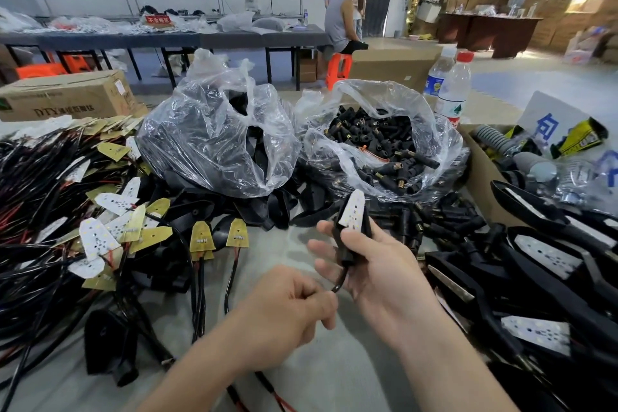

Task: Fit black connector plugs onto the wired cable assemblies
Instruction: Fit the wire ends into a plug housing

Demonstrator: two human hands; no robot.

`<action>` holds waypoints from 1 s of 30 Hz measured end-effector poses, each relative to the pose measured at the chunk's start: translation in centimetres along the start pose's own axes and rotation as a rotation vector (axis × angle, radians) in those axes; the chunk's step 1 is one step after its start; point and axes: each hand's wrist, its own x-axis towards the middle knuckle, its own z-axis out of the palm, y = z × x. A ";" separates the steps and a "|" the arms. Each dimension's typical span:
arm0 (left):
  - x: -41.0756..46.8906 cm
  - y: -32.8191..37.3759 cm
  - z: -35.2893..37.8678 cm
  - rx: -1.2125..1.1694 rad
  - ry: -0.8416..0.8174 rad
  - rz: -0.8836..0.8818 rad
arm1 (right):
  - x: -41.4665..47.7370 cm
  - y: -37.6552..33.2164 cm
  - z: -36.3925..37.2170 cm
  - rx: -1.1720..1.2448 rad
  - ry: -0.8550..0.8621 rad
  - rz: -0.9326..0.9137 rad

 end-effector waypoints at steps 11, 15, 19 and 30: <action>0.4 0.1 0.4 -0.063 -0.126 -0.118 | -0.5 0.6 0.3 -0.277 0.031 0.002; 1.4 -1.1 -0.3 -0.147 0.326 -0.071 | -0.5 0.8 0.1 -0.432 -0.038 0.050; 1.9 -1.8 -0.5 -0.439 0.304 0.057 | -0.2 1.5 0.0 -0.552 -0.048 0.048; 1.9 -2.1 -1.8 -0.581 0.573 0.002 | -0.2 1.9 -0.2 -0.648 -0.056 0.013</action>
